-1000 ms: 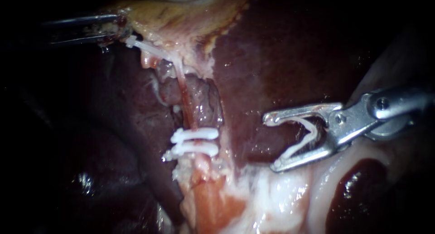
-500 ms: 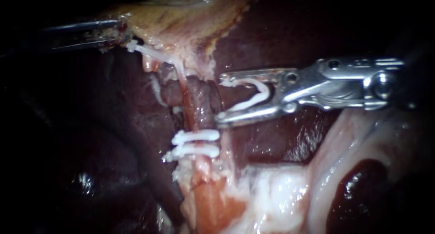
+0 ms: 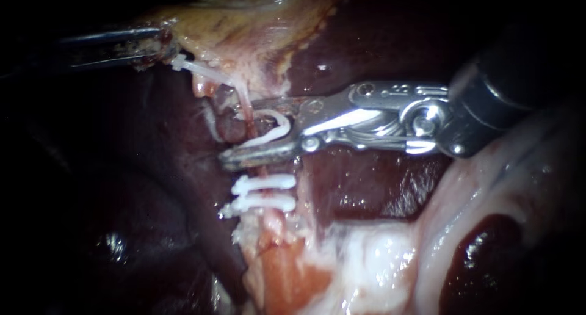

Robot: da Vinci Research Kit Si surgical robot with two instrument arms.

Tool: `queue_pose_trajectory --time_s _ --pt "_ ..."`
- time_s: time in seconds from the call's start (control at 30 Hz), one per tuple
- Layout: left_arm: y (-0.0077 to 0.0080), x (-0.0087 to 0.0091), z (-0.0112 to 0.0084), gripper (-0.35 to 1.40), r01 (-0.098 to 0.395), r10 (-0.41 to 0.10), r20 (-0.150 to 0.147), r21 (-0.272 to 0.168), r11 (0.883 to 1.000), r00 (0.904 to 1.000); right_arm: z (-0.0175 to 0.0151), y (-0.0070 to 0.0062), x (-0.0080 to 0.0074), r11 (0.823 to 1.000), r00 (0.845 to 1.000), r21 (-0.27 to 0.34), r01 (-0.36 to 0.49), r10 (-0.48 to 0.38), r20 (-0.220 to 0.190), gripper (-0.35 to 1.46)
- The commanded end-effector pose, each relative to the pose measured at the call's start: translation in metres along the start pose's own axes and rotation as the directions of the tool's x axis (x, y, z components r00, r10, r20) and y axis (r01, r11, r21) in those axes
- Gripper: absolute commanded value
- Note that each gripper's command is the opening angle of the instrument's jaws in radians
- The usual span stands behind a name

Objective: Clipping third clip right tube

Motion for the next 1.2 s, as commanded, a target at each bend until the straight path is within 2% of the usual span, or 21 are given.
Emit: queue_pose_trajectory --time_s 0.03,0.1,0.33,0.43,0.53,0.7,0.9,1.2 --pt "0.0 0.0 0.0 -0.35 0.0 0.0 0.0 0.0 1.0 1.0 -0.0001 -0.0002 0.0003 1.0 1.0 0.009 -0.003 0.003 -0.019 0.49" --pt "0.0 0.0 0.0 -0.35 0.0 0.0 0.0 0.0 1.0 1.0 -0.0001 -0.0007 0.0007 0.999 0.999 0.033 -0.009 0.01 -0.046 0.49" --pt "0.0 -0.0001 0.0 -0.35 0.0 0.0 0.0 0.001 1.0 1.0 -0.0002 -0.0034 0.0025 0.992 0.995 0.123 -0.033 0.044 -0.088 0.49" --pt "0.0 -0.0001 0.0 -0.35 0.0 0.0 0.0 0.001 1.0 1.0 -0.0004 -0.0041 0.0033 0.988 0.993 0.152 -0.034 0.05 -0.104 0.47" --pt "0.0 -0.0001 0.0 -0.35 0.0 0.0 0.0 0.001 1.0 1.0 -0.0006 -0.0042 0.0039 0.985 0.994 0.17 -0.032 0.05 -0.102 0.44" --pt "0.0 -0.0001 0.0001 -0.35 0.0 0.0 0.0 0.0 1.0 1.0 -0.0009 -0.0039 0.004 0.984 0.994 0.176 -0.031 0.049 -0.101 0.37" --pt "0.0 -0.0001 0.0002 -0.35 0.0 0.0 0.0 0.001 1.0 1.0 -0.0015 -0.0036 0.0039 0.983 0.993 0.179 -0.038 0.056 -0.1 0.09" --pt "-0.0001 -0.0002 0.0004 -0.35 -0.001 0.001 0.0 0.002 1.0 1.0 -0.002 -0.0036 0.0043 0.979 0.99 0.186 -0.087 0.106 -0.092 -0.21"
